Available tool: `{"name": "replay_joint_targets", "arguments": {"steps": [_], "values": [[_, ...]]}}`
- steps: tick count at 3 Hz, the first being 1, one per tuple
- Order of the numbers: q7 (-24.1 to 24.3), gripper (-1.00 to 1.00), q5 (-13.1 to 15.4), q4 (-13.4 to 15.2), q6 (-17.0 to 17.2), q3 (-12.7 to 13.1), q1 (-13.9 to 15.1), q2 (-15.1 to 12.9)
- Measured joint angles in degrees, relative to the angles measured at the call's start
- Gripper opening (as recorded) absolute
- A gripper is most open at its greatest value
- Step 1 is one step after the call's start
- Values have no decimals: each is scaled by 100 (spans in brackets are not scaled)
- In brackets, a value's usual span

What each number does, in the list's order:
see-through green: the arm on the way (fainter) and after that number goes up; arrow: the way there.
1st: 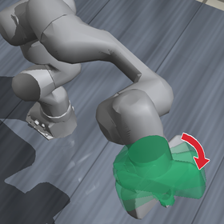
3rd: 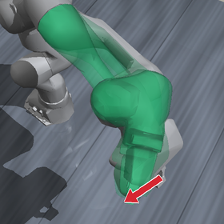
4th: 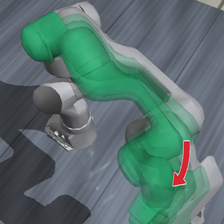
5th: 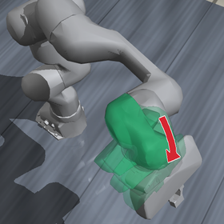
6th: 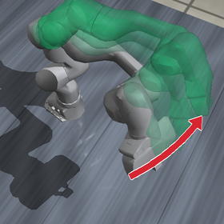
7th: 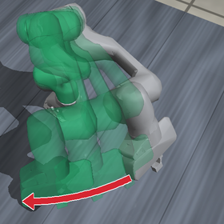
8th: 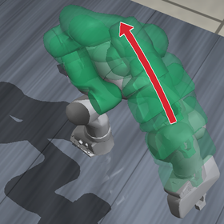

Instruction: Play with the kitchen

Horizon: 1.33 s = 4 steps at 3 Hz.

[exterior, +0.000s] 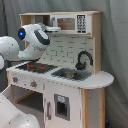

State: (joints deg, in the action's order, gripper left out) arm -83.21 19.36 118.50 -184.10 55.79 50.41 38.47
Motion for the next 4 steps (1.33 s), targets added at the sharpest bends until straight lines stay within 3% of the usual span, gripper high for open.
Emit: {"name": "replay_joint_targets", "arguments": {"steps": [4], "values": [[-448,-100,2,933,-364,-1317,-1631,35]]}}
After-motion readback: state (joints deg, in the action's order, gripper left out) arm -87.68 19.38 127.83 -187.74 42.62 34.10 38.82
